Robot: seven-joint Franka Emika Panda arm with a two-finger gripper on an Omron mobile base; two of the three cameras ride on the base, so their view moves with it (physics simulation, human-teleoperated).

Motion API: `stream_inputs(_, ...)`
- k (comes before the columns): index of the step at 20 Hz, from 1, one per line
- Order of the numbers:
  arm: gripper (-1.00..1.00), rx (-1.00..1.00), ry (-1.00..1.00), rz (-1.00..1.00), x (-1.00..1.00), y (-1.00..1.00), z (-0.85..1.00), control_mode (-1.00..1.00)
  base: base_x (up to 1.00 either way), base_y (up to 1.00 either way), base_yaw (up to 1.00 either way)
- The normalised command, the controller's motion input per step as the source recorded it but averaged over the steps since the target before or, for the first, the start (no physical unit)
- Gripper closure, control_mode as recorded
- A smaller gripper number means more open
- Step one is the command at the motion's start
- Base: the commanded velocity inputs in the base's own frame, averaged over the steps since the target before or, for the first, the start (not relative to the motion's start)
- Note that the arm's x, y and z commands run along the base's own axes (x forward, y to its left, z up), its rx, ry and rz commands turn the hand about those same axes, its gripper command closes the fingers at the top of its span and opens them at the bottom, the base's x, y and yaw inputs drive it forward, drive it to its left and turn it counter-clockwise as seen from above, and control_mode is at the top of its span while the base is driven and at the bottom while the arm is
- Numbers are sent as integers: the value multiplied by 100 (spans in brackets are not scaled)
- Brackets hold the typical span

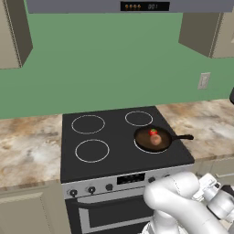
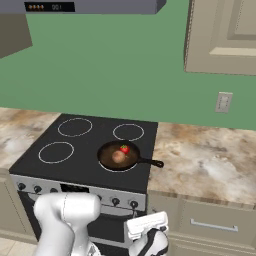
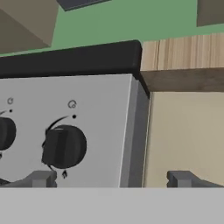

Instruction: Place the pan on the front right burner on the stove. Then place the tomato and the onion in the pan and turn on the front right burner.

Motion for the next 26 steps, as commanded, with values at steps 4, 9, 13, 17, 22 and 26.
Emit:
stream_inputs(4,-100,0,-10,6,0,0,-16,-100,0,0,0)
stream_inputs(9,-100,-1,-15,8,-4,1,0,-100,0,0,0)
stream_inputs(13,-100,0,-14,8,0,0,0,-100,0,0,0)
stream_inputs(17,-100,0,-12,9,0,4,4,-100,0,0,0)
stream_inputs(22,-100,0,-10,8,0,14,25,-100,0,0,0)
stream_inputs(26,-100,0,-6,5,0,17,40,-100,0,0,0)
